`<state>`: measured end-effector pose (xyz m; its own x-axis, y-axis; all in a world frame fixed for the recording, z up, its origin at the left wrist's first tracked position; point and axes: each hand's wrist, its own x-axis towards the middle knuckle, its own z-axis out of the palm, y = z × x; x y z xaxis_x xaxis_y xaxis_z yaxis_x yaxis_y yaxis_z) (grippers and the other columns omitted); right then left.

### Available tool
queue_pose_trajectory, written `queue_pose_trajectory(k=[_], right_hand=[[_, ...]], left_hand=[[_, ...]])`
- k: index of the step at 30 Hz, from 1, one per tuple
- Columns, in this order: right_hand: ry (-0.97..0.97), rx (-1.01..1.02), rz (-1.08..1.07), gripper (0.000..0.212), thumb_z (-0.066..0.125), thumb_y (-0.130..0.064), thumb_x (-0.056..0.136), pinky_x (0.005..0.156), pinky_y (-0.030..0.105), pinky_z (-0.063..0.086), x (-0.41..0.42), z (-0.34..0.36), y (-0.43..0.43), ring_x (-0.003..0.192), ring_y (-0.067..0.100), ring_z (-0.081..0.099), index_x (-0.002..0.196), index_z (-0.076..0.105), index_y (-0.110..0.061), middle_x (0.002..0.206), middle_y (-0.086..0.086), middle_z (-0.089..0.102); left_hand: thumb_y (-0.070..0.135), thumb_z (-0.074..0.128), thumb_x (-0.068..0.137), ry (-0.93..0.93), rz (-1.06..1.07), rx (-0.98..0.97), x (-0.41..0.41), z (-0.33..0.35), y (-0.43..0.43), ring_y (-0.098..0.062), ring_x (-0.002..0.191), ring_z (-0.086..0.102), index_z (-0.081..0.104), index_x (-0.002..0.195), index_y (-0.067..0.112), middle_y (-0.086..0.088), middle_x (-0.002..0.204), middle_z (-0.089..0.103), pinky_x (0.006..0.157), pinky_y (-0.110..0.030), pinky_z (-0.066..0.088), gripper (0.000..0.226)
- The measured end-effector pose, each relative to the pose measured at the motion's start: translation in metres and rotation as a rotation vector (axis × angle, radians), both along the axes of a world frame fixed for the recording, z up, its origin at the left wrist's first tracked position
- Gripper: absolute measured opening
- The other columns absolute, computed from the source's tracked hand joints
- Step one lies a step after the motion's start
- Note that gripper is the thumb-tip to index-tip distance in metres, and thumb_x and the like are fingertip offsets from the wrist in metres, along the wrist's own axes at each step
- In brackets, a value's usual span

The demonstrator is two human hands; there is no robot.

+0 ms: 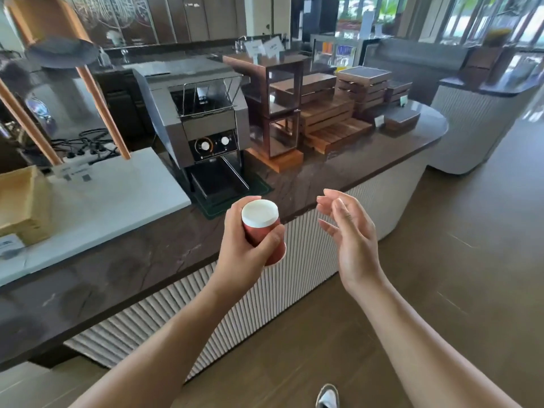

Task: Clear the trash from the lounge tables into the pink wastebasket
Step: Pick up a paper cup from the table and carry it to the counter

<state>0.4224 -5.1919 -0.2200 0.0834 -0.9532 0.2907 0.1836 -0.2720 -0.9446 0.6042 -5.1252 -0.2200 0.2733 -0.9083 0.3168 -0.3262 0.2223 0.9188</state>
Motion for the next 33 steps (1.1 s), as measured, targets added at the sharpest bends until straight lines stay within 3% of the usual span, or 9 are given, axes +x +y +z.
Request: queue_pose_trajectory(k=[4,8,14,16,21,26,30,33], right_hand=[[0.058,0.010,0.057,0.038,0.053,-0.043,0.101,0.103,0.037,0.055,-0.022,0.000,-0.093,0.120,0.011,0.067,0.128,0.068,-0.022,0.121,-0.009,0.074],[0.076,0.034,0.107,0.043,0.053,-0.044,0.100,0.102,0.031,0.056,-0.033,0.003,-0.164,0.122,0.008,0.067,0.132,0.067,-0.020,0.123,-0.010,0.074],[0.075,0.069,0.151,0.040,0.054,-0.041,0.101,0.104,0.031,0.056,-0.033,-0.010,-0.240,0.122,0.008,0.067,0.132,0.067,-0.019,0.121,-0.011,0.074],[0.081,0.086,0.154,0.038,0.054,-0.039,0.103,0.106,0.035,0.056,-0.029,-0.015,-0.264,0.122,0.008,0.067,0.132,0.067,-0.017,0.121,-0.009,0.074],[0.106,0.099,0.173,0.038,0.054,-0.039,0.102,0.105,0.031,0.056,-0.012,-0.027,-0.322,0.122,0.007,0.067,0.131,0.067,-0.017,0.121,-0.010,0.075],[0.167,0.098,0.139,0.029,0.055,-0.040,0.104,0.111,0.039,0.054,0.002,-0.029,-0.398,0.123,0.009,0.066,0.126,0.068,-0.027,0.125,-0.008,0.072],[0.185,0.103,0.106,0.027,0.057,-0.044,0.104,0.113,0.041,0.051,0.006,-0.025,-0.457,0.126,0.011,0.064,0.124,0.067,-0.031,0.130,-0.005,0.070],[0.185,0.109,0.045,0.021,0.054,-0.037,0.107,0.115,0.044,0.050,0.005,-0.026,-0.497,0.126,0.012,0.064,0.123,0.067,-0.031,0.129,-0.006,0.070]], left_hand=[[0.024,0.080,0.093,-0.006,0.054,0.074,-0.024,-0.003,-0.086,-0.007,0.124,0.051,0.044,0.121,0.061,0.011,0.131,0.045,0.112,-0.042,0.047,0.058],[0.045,0.075,0.082,0.059,0.117,0.126,-0.037,-0.007,-0.149,-0.010,0.125,0.053,0.044,0.115,0.069,0.011,0.133,0.048,0.111,-0.047,0.050,0.051],[0.041,0.079,0.086,0.104,0.181,0.157,-0.041,-0.021,-0.218,-0.010,0.125,0.055,0.044,0.121,0.062,0.011,0.136,0.049,0.110,-0.050,0.052,0.053],[0.032,0.081,0.091,0.089,0.199,0.163,-0.037,-0.028,-0.241,-0.006,0.123,0.054,0.043,0.122,0.062,0.017,0.133,0.047,0.109,-0.047,0.051,0.058],[0.031,0.083,0.090,0.087,0.231,0.174,-0.024,-0.046,-0.305,0.003,0.119,0.053,0.043,0.131,0.049,0.027,0.128,0.044,0.095,-0.016,0.042,0.060],[0.035,0.085,0.088,0.110,0.200,0.193,-0.022,-0.063,-0.391,-0.004,0.124,0.053,0.044,0.136,0.046,0.022,0.130,0.047,0.105,-0.027,0.044,0.064],[0.041,0.085,0.087,0.085,0.194,0.232,-0.023,-0.071,-0.464,0.002,0.121,0.052,0.042,0.140,0.044,0.032,0.124,0.042,0.093,-0.007,0.034,0.068],[0.043,0.085,0.086,0.019,0.185,0.229,-0.023,-0.078,-0.516,-0.001,0.120,0.053,0.043,0.139,0.042,0.031,0.123,0.041,0.095,-0.008,0.036,0.068]])
